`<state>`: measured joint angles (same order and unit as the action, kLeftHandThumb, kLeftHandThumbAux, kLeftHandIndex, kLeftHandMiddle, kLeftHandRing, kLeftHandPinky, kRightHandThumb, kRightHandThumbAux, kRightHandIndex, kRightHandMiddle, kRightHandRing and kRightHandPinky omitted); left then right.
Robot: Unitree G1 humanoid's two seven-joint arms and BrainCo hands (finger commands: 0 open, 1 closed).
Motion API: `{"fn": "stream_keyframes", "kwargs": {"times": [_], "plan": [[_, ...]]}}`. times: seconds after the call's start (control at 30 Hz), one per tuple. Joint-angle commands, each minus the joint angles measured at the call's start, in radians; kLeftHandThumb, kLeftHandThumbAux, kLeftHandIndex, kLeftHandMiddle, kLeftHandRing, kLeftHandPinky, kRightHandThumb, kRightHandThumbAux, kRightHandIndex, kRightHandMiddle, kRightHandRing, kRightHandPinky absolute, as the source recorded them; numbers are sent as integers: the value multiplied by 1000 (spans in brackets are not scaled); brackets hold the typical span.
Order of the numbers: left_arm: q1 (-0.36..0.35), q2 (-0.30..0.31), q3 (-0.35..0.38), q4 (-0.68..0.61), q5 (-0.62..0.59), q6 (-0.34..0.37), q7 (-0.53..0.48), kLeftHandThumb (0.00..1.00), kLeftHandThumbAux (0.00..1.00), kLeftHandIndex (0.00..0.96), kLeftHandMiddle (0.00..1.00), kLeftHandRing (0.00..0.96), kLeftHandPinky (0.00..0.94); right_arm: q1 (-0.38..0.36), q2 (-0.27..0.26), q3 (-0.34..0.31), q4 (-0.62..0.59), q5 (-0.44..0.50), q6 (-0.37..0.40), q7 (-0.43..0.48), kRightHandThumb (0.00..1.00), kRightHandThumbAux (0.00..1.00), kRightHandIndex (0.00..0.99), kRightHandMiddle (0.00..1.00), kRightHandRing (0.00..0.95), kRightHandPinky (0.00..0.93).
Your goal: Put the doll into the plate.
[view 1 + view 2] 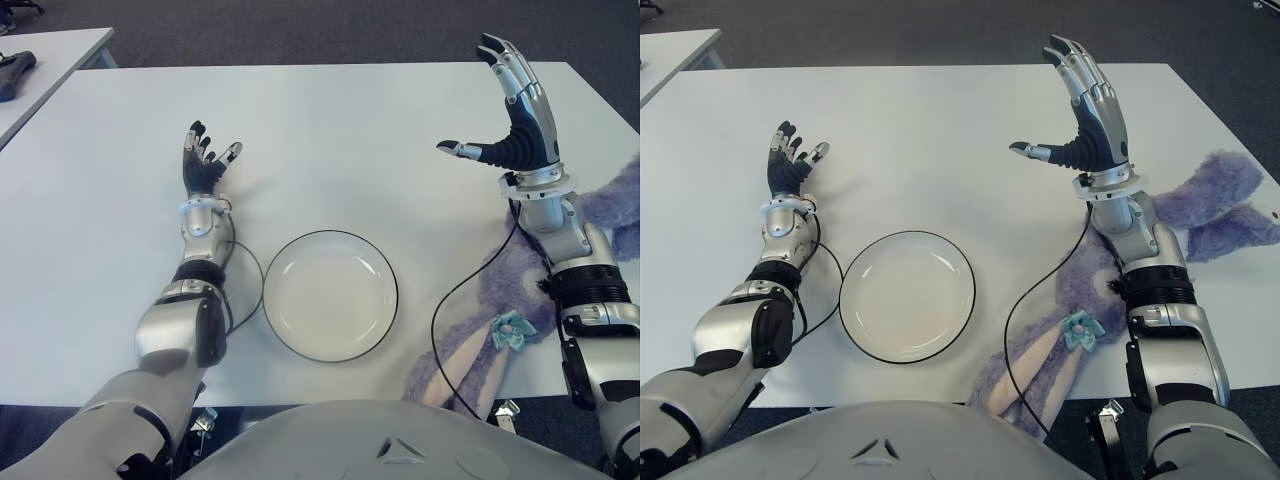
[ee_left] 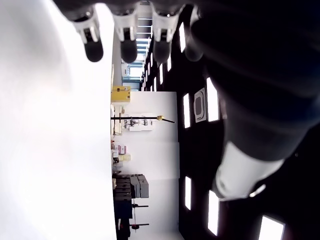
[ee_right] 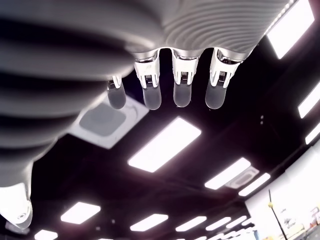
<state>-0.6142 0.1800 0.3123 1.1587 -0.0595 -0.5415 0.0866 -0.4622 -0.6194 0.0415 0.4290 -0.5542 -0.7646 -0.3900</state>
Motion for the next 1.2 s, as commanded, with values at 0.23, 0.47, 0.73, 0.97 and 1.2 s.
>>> {"fn": "stream_keyframes", "kwargs": {"times": [0.23, 0.47, 0.73, 0.97, 1.2], "plan": [[206, -86, 6, 175, -5, 151, 12, 42, 784, 26, 11, 0, 33, 100, 18, 33, 17, -20, 0, 26, 116, 553, 0, 0, 11, 90], [206, -88, 10, 176, -9, 148, 13, 51, 769, 30, 21, 4, 37, 89, 18, 36, 28, -24, -5, 21, 117, 546, 0, 0, 15, 80], [206, -92, 12, 175, -11, 143, 10, 59, 769, 33, 20, 3, 37, 72, 22, 43, 43, -32, -8, 11, 110, 542, 0, 0, 16, 87], [207, -93, 15, 176, -14, 145, 9, 68, 766, 33, 21, 2, 36, 65, 25, 50, 43, -39, -8, -2, 104, 538, 0, 0, 10, 81], [209, -94, 17, 176, -14, 142, 7, 81, 756, 33, 23, 2, 38, 67, 24, 58, 42, -26, -16, 13, 113, 530, 0, 0, 0, 47]]}}
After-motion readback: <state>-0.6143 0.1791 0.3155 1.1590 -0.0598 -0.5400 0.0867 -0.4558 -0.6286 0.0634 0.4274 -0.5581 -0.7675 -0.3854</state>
